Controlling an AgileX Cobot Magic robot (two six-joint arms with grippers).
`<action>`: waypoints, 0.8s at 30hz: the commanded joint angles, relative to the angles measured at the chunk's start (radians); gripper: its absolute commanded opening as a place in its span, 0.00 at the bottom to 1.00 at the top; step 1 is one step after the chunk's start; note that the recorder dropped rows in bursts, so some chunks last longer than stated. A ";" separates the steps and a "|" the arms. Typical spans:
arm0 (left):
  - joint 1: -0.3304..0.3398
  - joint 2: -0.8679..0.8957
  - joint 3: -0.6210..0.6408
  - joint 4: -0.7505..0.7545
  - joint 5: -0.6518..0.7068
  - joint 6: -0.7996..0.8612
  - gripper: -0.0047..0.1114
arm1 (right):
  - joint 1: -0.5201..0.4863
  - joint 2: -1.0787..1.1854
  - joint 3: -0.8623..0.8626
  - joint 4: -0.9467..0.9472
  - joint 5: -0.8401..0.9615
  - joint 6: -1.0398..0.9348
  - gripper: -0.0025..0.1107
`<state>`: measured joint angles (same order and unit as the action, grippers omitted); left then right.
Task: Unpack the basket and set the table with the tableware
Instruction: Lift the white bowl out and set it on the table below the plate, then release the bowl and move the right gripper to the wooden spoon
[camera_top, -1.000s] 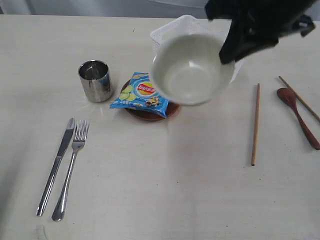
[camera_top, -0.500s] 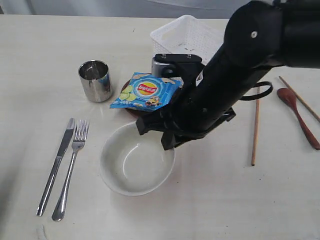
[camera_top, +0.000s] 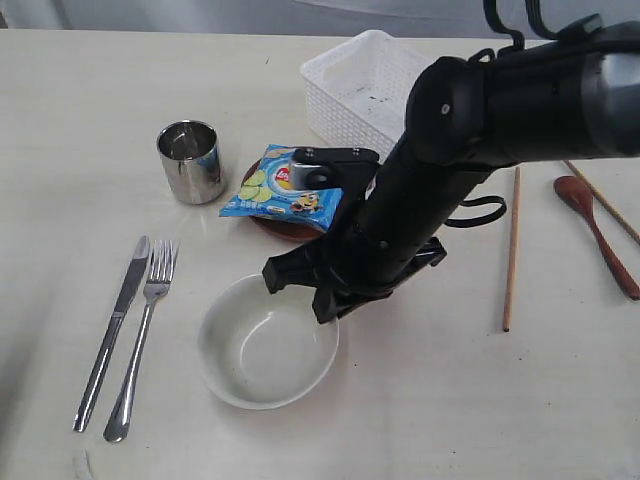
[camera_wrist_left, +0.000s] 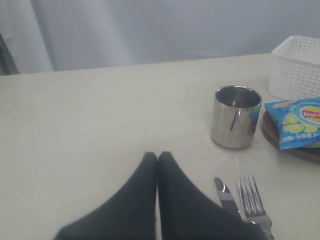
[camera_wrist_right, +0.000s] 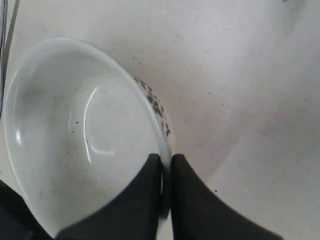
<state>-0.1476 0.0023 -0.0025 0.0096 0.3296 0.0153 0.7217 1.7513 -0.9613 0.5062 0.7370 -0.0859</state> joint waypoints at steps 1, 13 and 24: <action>-0.006 -0.002 0.002 -0.002 -0.008 0.000 0.04 | 0.004 0.004 -0.002 -0.027 0.009 -0.016 0.26; -0.006 -0.002 0.002 -0.002 -0.008 0.000 0.04 | 0.004 -0.054 -0.152 -0.282 0.298 0.097 0.39; -0.006 -0.002 0.002 -0.002 -0.008 0.000 0.04 | -0.252 -0.210 -0.040 -0.557 0.369 0.277 0.39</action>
<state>-0.1476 0.0023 -0.0025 0.0096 0.3296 0.0153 0.5499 1.5596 -1.0466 -0.0220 1.1282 0.1715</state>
